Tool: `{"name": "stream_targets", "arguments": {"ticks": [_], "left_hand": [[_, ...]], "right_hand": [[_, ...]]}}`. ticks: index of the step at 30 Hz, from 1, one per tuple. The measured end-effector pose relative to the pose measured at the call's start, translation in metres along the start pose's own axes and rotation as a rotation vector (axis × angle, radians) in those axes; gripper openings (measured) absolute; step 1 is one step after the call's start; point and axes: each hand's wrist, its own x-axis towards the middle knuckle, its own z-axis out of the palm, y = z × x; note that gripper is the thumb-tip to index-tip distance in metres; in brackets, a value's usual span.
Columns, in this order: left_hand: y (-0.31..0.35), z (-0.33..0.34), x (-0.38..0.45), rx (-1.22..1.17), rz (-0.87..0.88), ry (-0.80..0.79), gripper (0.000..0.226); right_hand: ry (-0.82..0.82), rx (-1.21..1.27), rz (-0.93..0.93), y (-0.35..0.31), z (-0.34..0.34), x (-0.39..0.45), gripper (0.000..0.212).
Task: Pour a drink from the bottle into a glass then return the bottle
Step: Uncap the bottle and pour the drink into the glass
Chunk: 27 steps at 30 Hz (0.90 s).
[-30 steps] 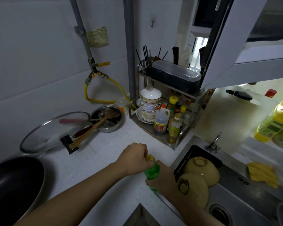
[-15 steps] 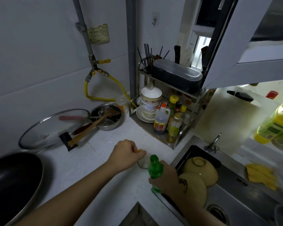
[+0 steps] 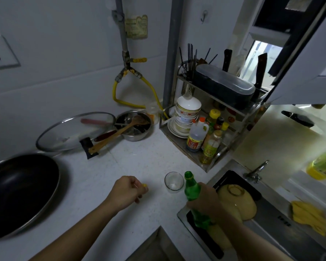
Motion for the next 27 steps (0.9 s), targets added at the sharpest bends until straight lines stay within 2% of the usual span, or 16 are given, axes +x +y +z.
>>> {"name": "stream_targets", "arguments": {"ticks": [7,12,27], "left_hand": [[-0.005,-0.004,-0.003,-0.031,-0.03,-0.002,0.028],[-0.005,-0.006,-0.006,-0.054,-0.033,0.001,0.027],[-0.011,-0.009,-0.006,-0.053,-0.054,0.01,0.024]], "right_hand": [[-0.05,-0.038,-0.001,-0.005,-0.001,0.012,0.05],[-0.04,-0.09,-0.037,-0.013,-0.01,0.021,0.044],[-0.106,-0.149,0.006,-0.021,-0.041,0.04,0.049]]}}
